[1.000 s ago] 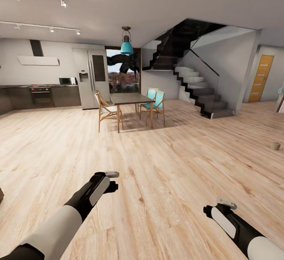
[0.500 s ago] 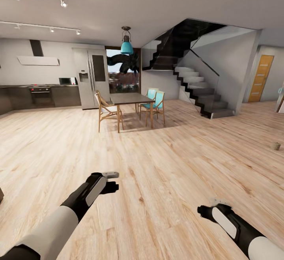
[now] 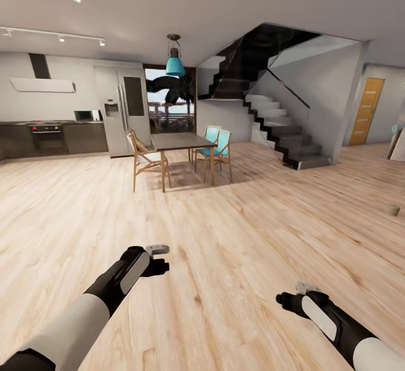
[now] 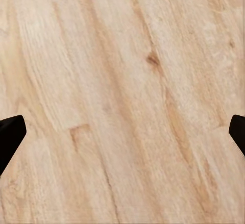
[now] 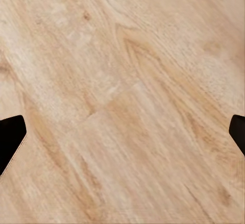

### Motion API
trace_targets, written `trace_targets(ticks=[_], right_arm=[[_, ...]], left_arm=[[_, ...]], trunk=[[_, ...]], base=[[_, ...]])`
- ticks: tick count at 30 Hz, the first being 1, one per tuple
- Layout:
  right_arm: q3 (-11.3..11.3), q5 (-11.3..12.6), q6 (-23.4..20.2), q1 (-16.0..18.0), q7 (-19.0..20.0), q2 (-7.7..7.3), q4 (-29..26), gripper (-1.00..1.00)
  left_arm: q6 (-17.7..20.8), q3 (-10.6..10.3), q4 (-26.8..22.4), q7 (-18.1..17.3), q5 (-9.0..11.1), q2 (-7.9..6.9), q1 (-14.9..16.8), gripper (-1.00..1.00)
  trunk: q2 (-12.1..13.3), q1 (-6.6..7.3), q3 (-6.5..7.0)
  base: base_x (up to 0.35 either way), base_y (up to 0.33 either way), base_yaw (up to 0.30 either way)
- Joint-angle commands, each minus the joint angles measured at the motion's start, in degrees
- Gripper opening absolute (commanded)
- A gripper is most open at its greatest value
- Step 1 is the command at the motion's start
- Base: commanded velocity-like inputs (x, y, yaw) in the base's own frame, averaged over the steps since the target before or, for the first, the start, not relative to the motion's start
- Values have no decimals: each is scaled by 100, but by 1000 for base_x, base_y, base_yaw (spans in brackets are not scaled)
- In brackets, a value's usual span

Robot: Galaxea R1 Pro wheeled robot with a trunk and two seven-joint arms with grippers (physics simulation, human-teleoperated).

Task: Place each of the two pumpkins and all three candles from the living room inside a cabinet in the living room (use any cabinet), then make sure every cabinet is closed, and position the cauldron so it is next to a table in the living room.

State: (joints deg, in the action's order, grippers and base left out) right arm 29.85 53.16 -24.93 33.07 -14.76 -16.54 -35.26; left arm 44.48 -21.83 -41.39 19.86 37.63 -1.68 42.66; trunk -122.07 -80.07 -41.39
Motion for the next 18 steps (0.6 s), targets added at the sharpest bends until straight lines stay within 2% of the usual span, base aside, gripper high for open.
trace_targets(ticks=[1, 18], right_arm=[[47, 59, -3, 6, -52, -8, -14, 100], [40, 80, -23, 6, -62, -7, 2, 100]], left_arm=[[8, -35, -9, 53, 60, -8, 5, 100], [8, -40, -22, 53, 60, -6, 5, 100]], trunk=[[-3, -3, -7], [-3, -3, -8]], base=[[333, 0, -19], [336, 0, -2]])
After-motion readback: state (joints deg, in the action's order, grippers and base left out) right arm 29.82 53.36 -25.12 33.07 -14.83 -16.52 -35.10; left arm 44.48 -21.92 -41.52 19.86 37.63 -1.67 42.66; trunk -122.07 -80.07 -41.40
